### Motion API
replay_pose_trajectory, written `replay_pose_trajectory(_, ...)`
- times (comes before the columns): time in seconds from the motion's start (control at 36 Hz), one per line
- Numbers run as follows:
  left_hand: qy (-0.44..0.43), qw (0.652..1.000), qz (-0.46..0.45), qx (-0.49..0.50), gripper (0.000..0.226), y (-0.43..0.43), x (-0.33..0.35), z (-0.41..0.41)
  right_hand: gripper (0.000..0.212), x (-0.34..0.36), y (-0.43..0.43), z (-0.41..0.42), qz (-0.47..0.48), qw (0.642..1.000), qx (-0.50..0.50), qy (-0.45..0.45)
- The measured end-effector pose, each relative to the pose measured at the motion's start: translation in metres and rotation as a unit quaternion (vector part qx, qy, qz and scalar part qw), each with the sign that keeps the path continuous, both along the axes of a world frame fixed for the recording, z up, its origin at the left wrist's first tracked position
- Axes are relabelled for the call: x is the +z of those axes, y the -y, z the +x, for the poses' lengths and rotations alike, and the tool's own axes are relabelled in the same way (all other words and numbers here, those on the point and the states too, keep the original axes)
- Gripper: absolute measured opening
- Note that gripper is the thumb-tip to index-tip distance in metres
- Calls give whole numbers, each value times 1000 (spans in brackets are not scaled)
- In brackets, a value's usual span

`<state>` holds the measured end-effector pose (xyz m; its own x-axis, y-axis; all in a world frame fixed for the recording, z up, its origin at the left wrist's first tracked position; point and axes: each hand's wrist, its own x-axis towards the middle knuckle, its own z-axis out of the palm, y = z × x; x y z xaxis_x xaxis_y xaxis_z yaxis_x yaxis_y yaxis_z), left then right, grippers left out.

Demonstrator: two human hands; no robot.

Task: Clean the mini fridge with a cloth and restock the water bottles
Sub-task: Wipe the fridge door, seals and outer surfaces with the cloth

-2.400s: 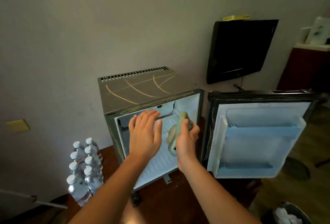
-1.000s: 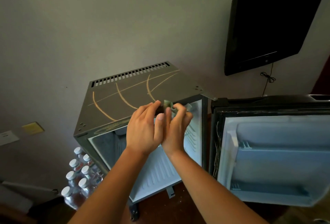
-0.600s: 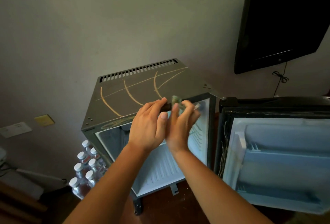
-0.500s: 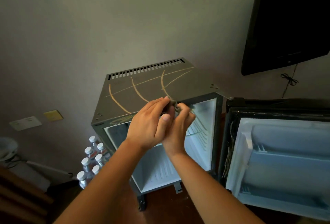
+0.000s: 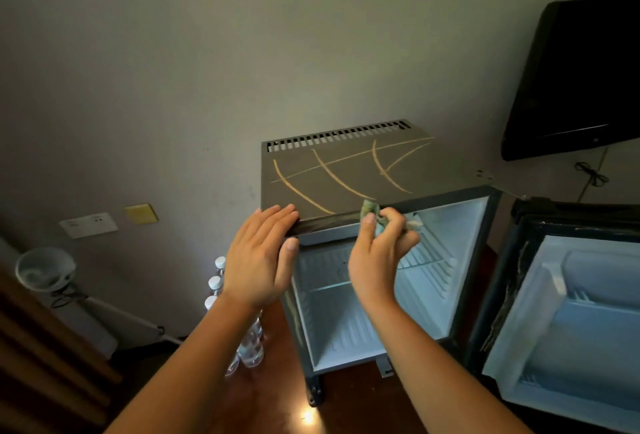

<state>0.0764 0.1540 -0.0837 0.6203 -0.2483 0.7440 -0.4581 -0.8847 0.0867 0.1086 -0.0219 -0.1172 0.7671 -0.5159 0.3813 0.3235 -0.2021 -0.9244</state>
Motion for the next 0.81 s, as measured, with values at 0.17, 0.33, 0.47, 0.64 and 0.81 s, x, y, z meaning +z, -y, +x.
replay_pose_trajectory(0.17, 26, 993, -99, -58, 51, 2, -16, 12, 19, 11, 30, 11, 45, 993, -102, -27)
replay_pose_trajectory(0.33, 80, 983, -150, -71, 42, 11, -23, 26, 20, 2, -24, -4, -11, 998, -67, 1)
replay_pose_trajectory(0.47, 83, 983, -132, -94, 43, 0, -29, 31, 21, -9, -52, -20, -69, 997, -14, 9)
replay_pose_trajectory(0.64, 61, 983, -132, -113, 42, -6, -27, 34, 22, 4, -22, -4, 22, 994, -109, -18)
replay_pose_trajectory(0.81, 38, 981, -138, -131, 43, -15, -25, 33, 19, -4, -62, -17, -72, 995, -64, 26)
